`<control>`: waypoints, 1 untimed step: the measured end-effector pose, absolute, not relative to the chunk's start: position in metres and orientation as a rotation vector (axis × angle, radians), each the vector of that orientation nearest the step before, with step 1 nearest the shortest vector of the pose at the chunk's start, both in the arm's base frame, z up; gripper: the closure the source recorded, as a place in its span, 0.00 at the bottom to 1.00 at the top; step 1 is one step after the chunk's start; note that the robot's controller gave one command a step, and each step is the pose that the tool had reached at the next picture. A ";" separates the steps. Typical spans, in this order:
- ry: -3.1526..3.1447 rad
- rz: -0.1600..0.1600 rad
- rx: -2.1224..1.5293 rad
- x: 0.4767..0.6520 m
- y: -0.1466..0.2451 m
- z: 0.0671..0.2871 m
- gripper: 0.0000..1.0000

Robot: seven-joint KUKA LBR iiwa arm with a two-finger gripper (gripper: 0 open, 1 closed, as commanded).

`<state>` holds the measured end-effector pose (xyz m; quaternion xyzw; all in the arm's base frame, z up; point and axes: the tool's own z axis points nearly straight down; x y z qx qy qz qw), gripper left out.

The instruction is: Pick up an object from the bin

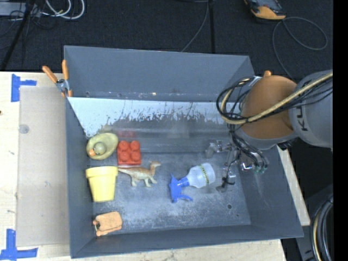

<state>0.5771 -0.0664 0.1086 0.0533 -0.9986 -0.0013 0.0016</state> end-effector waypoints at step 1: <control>-3.144 0.002 0.108 0.565 -0.062 0.073 1.00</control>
Offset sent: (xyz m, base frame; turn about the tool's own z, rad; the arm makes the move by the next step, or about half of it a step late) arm 0.0000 0.0000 0.0000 0.0000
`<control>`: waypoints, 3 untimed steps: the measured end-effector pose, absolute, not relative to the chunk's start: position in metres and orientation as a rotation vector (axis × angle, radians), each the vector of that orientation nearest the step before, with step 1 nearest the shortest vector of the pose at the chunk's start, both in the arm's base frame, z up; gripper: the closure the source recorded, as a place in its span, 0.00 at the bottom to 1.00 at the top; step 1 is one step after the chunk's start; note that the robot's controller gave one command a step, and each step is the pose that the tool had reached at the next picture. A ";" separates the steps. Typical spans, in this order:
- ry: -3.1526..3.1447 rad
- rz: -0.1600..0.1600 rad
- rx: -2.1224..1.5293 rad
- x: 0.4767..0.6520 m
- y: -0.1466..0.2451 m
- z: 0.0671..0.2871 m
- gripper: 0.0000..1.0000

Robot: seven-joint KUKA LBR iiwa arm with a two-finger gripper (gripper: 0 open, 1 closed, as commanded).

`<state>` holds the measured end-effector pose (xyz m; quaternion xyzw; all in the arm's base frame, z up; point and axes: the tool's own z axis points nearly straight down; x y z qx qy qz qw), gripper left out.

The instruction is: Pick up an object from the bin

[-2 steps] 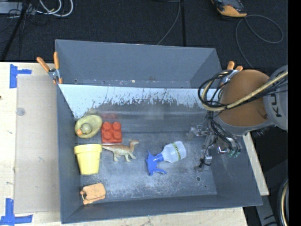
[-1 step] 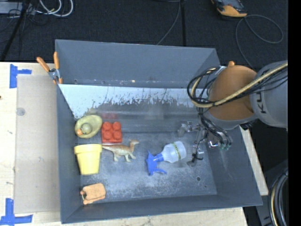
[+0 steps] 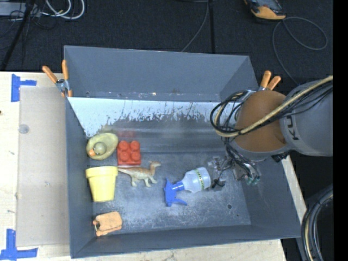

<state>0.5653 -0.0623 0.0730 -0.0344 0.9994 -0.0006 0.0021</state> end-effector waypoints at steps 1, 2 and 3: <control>3.135 -0.002 -0.110 0.565 -0.062 0.073 0.00; 3.135 -0.002 -0.111 0.565 -0.062 0.073 0.00; 3.121 -0.002 -0.308 0.583 -0.039 0.070 1.00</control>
Offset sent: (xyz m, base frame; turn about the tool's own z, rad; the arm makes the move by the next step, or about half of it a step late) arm 0.0000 0.0000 0.0000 0.0000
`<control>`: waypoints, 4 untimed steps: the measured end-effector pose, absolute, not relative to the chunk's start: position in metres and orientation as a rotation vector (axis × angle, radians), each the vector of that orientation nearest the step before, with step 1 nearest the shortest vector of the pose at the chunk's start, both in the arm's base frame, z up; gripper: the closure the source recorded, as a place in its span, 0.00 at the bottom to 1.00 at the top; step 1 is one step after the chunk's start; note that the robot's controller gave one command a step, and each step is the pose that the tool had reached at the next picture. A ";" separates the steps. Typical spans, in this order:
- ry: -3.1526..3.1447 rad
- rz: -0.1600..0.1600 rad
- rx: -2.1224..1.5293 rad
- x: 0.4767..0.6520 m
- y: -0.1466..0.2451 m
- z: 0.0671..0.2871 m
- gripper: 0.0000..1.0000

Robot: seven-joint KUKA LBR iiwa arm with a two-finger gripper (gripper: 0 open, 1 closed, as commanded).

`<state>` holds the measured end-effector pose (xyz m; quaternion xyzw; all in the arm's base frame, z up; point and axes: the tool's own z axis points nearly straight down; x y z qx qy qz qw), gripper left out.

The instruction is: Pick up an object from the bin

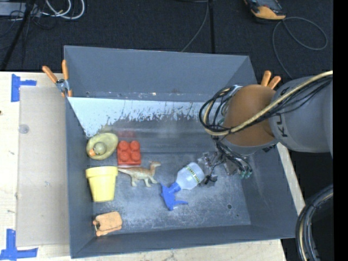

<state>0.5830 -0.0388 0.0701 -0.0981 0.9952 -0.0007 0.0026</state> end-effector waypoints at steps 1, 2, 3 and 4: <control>3.121 -0.002 -0.308 0.583 -0.039 0.070 1.00; 3.116 -0.002 -0.336 0.593 -0.042 0.158 0.00; 3.116 -0.002 -0.336 0.593 -0.042 0.157 0.00; 3.098 -0.005 -0.436 0.589 -0.032 0.132 0.00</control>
Offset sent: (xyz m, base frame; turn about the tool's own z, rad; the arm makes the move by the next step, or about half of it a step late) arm 0.0089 -0.0038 0.0863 -0.0210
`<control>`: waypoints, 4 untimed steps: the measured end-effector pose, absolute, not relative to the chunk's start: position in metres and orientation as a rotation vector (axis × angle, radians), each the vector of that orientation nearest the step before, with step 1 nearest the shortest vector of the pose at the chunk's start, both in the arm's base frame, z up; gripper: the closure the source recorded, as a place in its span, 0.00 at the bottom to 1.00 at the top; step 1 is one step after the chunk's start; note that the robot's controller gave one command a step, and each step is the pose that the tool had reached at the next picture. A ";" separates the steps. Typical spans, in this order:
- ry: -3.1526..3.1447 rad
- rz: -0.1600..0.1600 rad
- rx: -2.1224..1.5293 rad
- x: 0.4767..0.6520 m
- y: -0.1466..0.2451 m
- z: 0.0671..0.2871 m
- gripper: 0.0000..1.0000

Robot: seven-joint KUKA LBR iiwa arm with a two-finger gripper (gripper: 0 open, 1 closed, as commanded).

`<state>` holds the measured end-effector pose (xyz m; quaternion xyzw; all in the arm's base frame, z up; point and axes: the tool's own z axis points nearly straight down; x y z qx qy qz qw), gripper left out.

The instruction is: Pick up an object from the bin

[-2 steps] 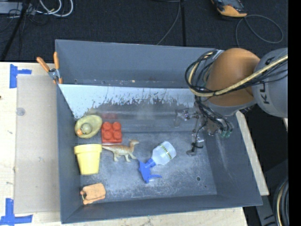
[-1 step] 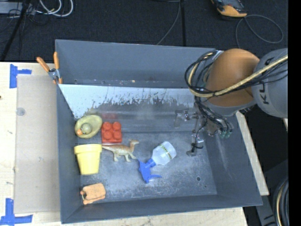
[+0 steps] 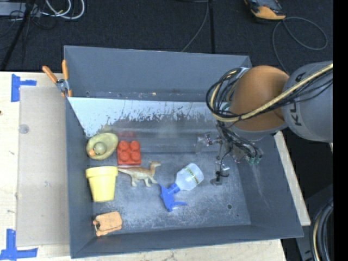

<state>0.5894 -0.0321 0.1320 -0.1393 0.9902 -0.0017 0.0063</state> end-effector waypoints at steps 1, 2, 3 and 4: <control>3.094 -0.002 -0.492 0.588 -0.008 0.084 0.00; 3.073 -0.005 -0.588 0.584 0.008 0.072 1.00; 3.073 -0.005 -0.588 0.584 0.008 0.072 1.00; 3.066 -0.005 -0.602 0.599 0.017 0.226 1.00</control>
Offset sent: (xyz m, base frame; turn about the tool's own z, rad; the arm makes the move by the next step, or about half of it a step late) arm -0.0050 0.0402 -0.0594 -0.1013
